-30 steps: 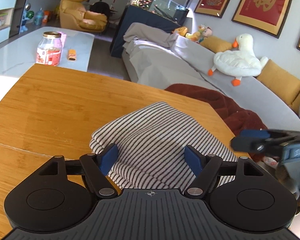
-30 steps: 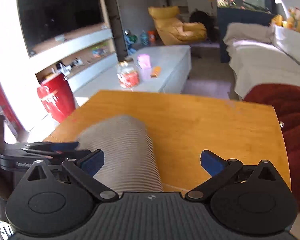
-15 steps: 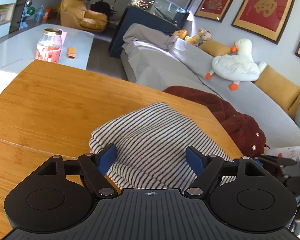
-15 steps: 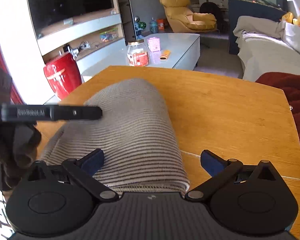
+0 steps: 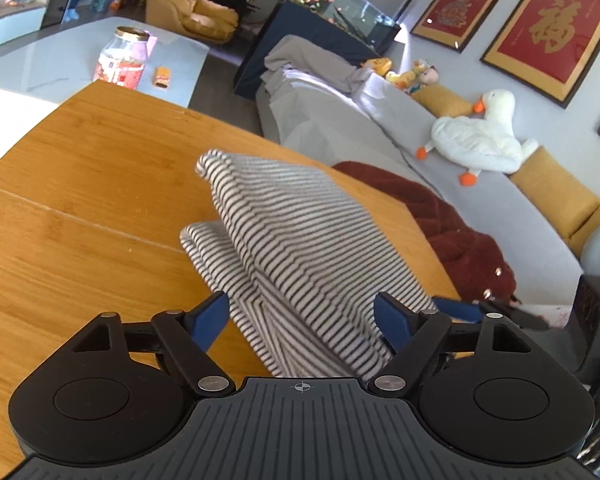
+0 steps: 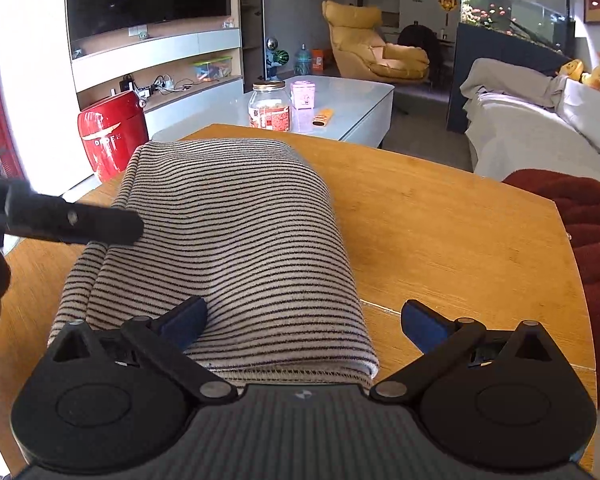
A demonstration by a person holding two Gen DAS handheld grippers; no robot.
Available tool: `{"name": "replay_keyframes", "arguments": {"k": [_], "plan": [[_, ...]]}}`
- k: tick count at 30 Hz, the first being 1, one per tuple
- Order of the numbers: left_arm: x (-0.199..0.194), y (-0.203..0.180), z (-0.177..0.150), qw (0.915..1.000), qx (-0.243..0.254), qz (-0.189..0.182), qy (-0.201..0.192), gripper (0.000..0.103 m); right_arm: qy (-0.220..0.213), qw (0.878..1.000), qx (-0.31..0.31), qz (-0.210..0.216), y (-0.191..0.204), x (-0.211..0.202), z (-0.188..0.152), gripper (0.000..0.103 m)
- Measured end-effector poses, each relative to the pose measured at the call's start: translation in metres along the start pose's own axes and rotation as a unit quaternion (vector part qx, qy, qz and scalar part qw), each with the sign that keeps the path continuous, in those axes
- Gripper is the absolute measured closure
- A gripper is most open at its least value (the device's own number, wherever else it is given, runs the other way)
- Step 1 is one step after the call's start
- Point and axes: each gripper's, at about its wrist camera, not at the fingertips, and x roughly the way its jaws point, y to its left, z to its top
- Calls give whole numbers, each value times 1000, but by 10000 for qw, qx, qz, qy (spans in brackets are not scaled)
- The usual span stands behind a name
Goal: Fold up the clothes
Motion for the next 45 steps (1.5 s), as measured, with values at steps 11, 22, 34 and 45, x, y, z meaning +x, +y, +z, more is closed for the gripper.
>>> {"name": "replay_keyframes", "arguments": {"k": [11, 22, 34, 45], "plan": [[4, 3, -6, 10000, 50, -7, 66, 24, -684, 9973, 211, -180, -29, -16, 50, 0], [5, 4, -10, 9999, 61, -15, 110, 20, 111, 9991, 389, -126, -43, 32, 50, 0], [1, 1, -13, 9999, 117, 91, 62, 20, 1040, 9794, 1101, 1333, -44, 99, 85, 0], [2, -2, -18, 9996, 218, 65, 145, 15, 430, 9823, 535, 1740, -19, 74, 94, 20]]}}
